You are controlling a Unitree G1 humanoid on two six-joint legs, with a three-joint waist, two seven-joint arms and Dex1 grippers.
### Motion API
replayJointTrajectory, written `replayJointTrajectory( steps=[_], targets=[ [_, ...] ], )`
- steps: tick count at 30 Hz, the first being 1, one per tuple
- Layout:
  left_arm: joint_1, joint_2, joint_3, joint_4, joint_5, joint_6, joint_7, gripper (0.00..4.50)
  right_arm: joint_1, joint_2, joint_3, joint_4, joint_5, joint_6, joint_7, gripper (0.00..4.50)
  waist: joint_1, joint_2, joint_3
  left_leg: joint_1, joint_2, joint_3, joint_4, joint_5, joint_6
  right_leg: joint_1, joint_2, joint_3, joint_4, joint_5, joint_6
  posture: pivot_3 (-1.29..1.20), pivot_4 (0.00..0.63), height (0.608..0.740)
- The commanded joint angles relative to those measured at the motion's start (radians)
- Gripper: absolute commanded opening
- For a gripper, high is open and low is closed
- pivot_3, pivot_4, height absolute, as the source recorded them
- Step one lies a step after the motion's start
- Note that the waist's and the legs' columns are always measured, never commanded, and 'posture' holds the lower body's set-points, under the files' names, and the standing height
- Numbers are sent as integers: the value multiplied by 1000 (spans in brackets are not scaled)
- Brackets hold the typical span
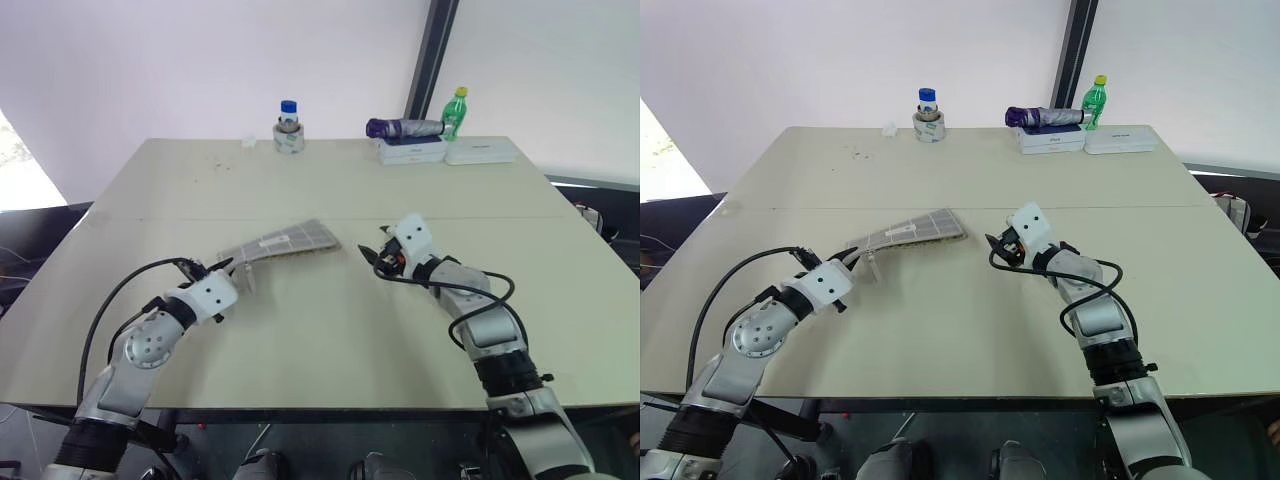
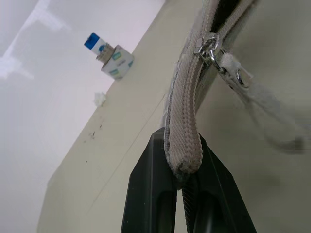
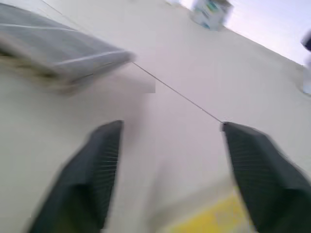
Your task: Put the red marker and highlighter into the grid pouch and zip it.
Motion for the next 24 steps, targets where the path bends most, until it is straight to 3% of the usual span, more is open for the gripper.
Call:
replayJointTrajectory(
  steps=[1,10,17,20,24],
  targets=[
    [4,-10,-2,-37,23,-4,28,0,-93,54,-81,31,16,149,-138,4056,-2,0,0,0,0,0,0,0,0,0,0,0,0,0,0,0,150,738],
    [2,-28,-9,-30,46,-6,51,0,-127,168,-141,-46,27,566,-322,4056,-1,0,0,-2,0,1,-2,3,-5,-2,0,0,0,0,0,0,150,738],
    [-1,-40,-11,-26,52,-8,53,0,-94,214,-179,-79,58,644,-370,4056,-3,0,0,-2,0,1,-2,1,-1,-2,-1,0,0,0,0,0,150,738],
    [-8,-43,-13,-23,54,-9,53,0,-82,226,-183,-80,80,635,-362,3192,-4,0,0,-2,0,0,-2,1,-1,-2,0,0,0,0,0,0,150,738],
    [-20,-44,-13,-16,56,-14,54,0,-79,228,-178,-81,78,627,-365,1252,-5,0,0,-2,0,1,-2,0,-1,-2,0,0,0,0,0,0,150,738]
  ],
)
